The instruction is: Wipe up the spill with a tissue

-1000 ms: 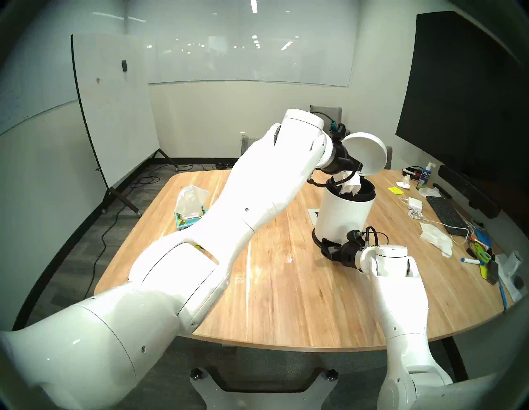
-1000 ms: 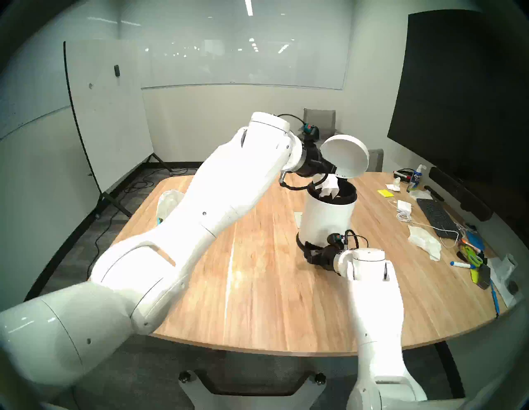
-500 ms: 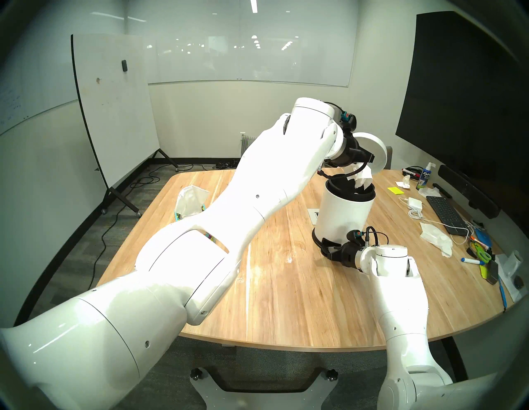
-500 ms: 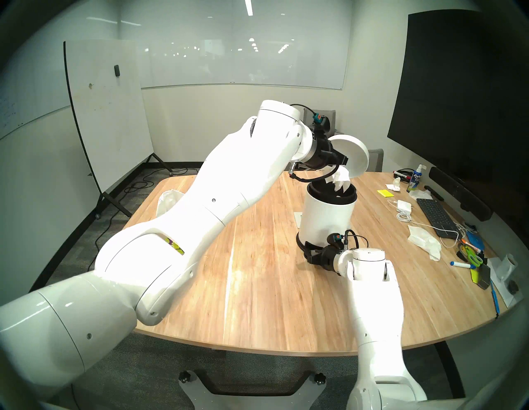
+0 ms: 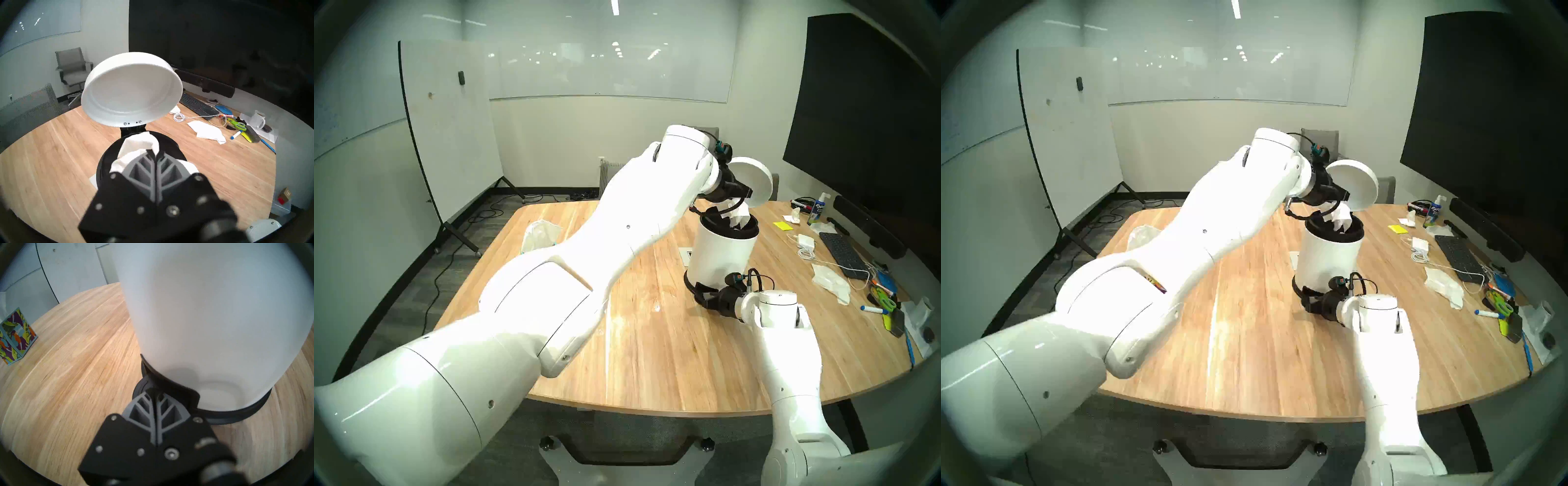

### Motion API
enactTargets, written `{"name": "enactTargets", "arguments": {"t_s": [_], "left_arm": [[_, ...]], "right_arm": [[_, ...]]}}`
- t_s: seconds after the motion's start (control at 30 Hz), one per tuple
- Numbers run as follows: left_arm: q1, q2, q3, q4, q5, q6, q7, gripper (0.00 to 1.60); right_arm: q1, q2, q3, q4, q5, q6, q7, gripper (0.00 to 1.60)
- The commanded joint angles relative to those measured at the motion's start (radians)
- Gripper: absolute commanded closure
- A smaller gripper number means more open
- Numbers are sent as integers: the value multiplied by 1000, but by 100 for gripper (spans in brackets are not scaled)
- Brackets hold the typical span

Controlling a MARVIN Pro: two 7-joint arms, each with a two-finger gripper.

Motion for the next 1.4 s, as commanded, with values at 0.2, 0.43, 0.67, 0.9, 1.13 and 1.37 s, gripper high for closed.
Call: {"name": "enactTargets", "arguments": {"t_s": [0.2,0.43,0.67,0.9,1.13,1.37], "left_arm": [[-60,-51,-8,35,4,-40,-8,160],[-51,-55,-2,26,12,-33,-14,85],[-45,-55,-5,25,18,-34,-10,56],[-42,-50,-11,25,21,-36,-7,53],[-9,-3,-20,-79,8,22,-34,40],[31,42,-20,-184,-5,90,-63,56]], "right_arm": [[-22,-2,1,25,-4,14,-3,160],[-21,-2,1,25,-4,15,-3,160],[-21,-2,1,26,-4,15,-3,160],[-21,-2,1,26,-4,16,-3,160],[-21,-2,1,25,-4,15,-3,160],[-22,-2,1,25,-4,14,-3,160]]}}
